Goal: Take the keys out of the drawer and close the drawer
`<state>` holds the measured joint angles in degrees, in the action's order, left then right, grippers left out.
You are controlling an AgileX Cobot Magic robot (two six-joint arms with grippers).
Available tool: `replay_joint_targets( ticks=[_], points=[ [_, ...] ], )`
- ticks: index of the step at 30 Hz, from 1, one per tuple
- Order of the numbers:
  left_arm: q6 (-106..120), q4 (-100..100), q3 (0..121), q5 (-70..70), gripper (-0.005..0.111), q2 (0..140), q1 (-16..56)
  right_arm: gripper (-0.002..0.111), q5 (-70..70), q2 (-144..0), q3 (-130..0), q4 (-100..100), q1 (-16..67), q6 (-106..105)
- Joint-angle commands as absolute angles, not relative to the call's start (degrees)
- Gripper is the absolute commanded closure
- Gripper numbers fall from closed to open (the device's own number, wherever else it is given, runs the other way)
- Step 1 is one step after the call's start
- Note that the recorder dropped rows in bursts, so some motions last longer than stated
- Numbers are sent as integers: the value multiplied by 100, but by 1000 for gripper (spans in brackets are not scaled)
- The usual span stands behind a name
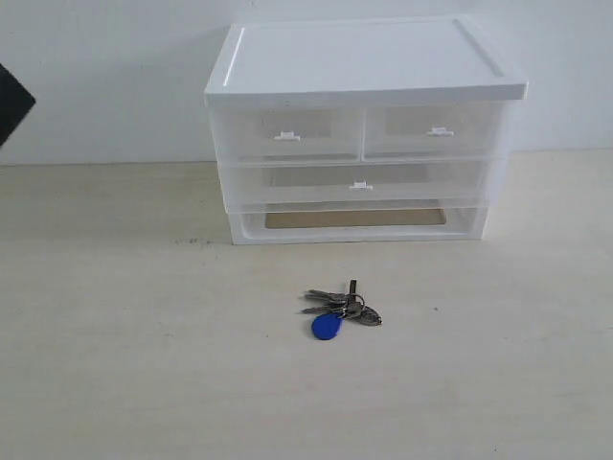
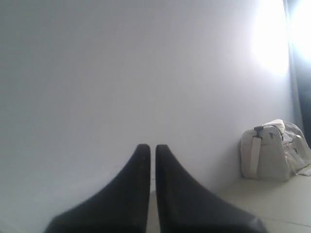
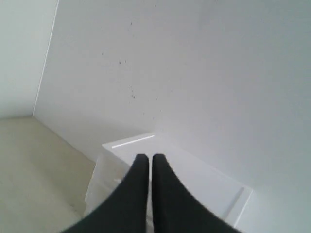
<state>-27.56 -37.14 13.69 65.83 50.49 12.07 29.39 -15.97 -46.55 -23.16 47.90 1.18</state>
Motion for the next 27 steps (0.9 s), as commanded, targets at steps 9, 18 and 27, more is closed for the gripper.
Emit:
replay_joint_targets(
  ticks=[9, 18, 27],
  points=[
    [-3287, -3713, 1339, 6558, 102, 3763, 1192, 108, 4153, 0, -4500, -2739, 4793, 100],
    [-3629, -3844, 1339, 6215, 102, 3354, 1192, 108, 4267, 0, -4521, -2711, 4793, 208],
    [-3643, -4021, 1339, 6044, 102, 3354, 1192, 108, 4630, 0, -4524, -2736, 4793, 516]
  ],
)
